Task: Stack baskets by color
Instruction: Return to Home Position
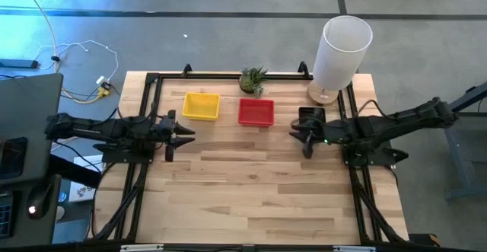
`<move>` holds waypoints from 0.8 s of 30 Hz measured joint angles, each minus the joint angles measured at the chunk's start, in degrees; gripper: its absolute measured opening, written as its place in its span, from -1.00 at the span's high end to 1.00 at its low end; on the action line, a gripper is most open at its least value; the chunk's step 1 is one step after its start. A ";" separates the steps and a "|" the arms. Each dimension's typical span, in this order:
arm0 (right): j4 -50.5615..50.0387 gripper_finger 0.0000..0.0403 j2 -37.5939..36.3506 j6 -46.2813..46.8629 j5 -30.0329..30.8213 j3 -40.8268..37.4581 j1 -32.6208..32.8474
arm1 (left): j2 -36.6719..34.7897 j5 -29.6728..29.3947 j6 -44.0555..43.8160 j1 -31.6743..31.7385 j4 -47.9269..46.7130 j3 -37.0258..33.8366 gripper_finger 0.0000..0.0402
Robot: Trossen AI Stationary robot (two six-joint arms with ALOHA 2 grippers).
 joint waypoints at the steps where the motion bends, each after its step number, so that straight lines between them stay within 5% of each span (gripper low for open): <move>1: 1.06 0.46 -1.72 -0.95 -0.07 -1.50 0.90 | -1.25 -0.01 0.76 0.00 0.07 -0.69 0.46; 9: 11.38 0.46 -15.32 -7.40 -1.71 -13.30 5.62 | -9.79 0.50 2.49 0.00 -1.24 -3.79 0.46; 24: 13.76 0.46 -44.27 -14.02 -5.19 -24.90 6.14 | -16.57 4.31 5.92 0.00 -3.04 -3.81 0.46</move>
